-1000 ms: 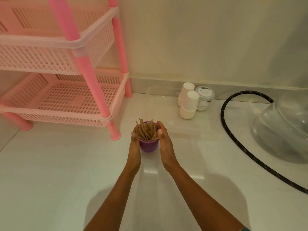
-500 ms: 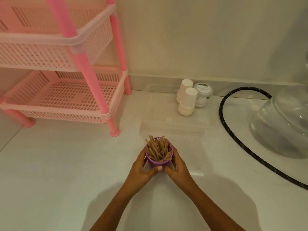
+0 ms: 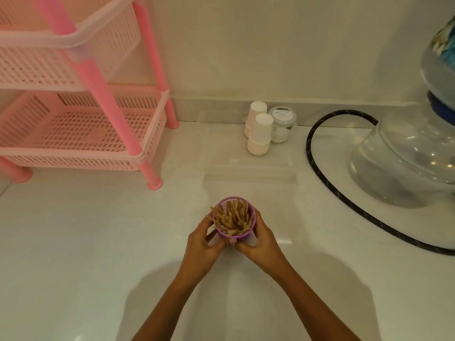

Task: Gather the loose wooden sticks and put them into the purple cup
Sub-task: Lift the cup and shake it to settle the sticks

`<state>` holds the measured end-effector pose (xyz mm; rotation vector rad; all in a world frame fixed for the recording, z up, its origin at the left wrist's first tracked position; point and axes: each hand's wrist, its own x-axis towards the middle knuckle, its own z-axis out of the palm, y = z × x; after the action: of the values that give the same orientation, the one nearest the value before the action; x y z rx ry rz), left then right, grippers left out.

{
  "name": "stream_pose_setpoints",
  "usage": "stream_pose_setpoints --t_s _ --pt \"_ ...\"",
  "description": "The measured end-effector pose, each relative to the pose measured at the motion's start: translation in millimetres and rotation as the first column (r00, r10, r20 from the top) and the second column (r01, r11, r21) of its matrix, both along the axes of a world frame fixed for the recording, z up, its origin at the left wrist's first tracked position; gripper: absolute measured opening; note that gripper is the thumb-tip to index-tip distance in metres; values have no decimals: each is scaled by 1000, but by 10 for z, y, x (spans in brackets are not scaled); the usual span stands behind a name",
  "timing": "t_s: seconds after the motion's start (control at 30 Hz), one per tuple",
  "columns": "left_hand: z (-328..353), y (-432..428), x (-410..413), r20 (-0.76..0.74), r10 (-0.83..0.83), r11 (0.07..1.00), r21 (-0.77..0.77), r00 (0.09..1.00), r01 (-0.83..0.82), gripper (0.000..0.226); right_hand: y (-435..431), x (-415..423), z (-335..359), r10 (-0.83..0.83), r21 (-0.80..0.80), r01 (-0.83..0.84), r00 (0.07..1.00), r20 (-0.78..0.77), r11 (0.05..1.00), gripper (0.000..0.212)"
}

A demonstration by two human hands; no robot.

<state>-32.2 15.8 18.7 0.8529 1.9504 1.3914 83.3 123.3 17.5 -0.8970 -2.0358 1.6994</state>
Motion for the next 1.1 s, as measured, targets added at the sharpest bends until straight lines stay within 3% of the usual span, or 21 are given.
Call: stream_pose_setpoints --t_s 0.13,0.27,0.43,0.63,0.73,0.8,0.97,1.1 --pt "8 -26 70 -37 71 997 9 997 -70 62 -13 17 7 0 34 0 1000 6 999 78" --pt "-51 -49 153 -33 113 994 -7 993 -113 64 -28 46 -50 11 -32 -10 1000 21 999 77" --pt "-30 -24 300 -71 221 975 -13 973 -222 81 -93 -2 -8 32 -51 -32 999 11 998 89" --pt "-8 -76 525 -95 108 982 -147 990 -121 99 -34 57 -48 -1 -64 3 999 33 998 113" --pt "-31 -187 509 -117 52 992 -113 992 -65 82 136 184 -61 6 -88 0 997 74 996 123" --pt "-30 -209 446 -84 53 995 -83 995 -60 73 164 272 -75 -30 -66 34 998 62 997 119" --pt "16 26 289 88 -122 992 -31 989 125 83 29 221 -97 -112 -14 111 994 -9 994 94" --pt "76 152 294 89 -96 995 17 991 95 69 13 162 -36 -193 1 194 979 -63 981 83"
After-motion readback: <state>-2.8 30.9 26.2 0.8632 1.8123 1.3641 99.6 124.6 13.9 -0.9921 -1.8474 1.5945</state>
